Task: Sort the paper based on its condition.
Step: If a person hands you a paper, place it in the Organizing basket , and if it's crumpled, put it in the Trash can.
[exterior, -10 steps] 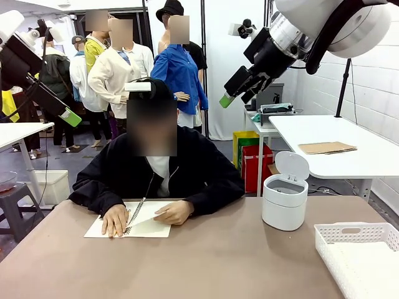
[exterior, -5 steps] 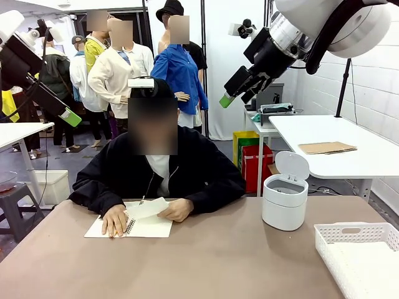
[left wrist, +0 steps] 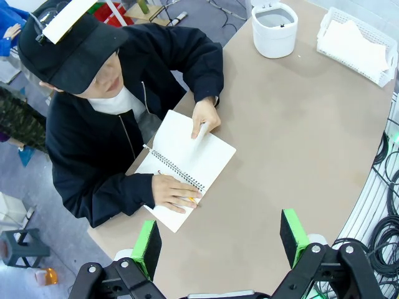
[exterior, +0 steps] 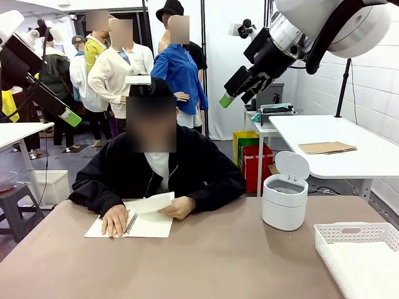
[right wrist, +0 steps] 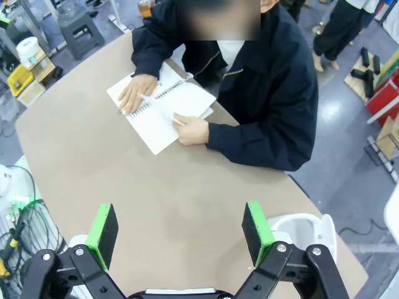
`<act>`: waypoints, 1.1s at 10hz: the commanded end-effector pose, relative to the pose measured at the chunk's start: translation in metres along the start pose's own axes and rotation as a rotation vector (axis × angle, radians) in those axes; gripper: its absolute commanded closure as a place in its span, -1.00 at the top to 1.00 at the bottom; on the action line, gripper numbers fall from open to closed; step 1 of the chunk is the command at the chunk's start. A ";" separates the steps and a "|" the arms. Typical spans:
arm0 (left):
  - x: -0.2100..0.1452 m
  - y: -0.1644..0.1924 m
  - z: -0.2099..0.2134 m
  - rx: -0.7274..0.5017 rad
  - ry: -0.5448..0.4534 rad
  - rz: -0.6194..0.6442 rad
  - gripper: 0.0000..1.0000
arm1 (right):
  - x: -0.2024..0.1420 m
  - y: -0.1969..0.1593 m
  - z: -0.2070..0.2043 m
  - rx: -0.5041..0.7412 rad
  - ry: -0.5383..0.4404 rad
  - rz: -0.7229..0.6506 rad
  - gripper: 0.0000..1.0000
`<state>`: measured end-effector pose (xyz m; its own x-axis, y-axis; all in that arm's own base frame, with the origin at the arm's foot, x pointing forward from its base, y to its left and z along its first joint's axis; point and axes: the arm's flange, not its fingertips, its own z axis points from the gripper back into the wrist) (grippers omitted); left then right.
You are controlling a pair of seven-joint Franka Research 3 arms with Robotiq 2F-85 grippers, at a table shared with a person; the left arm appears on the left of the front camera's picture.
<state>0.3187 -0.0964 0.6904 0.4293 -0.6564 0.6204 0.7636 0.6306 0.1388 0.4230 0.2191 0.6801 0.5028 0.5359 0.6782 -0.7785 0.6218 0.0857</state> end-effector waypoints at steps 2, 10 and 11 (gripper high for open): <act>0.000 0.000 0.001 -0.001 -0.002 0.001 1.00 | 0.000 -0.001 -0.001 -0.001 0.002 0.007 1.00; 0.000 0.000 0.001 -0.001 -0.002 0.001 1.00 | -0.001 0.015 0.003 0.017 -0.022 -0.026 1.00; 0.000 0.000 0.001 -0.001 -0.002 0.001 1.00 | 0.000 0.018 0.004 0.019 -0.023 -0.030 1.00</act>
<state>0.3187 -0.0964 0.6904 0.4293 -0.6564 0.6204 0.7636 0.6306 0.1388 0.4128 0.2255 0.6877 0.5031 0.5273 0.6848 -0.7771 0.6228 0.0913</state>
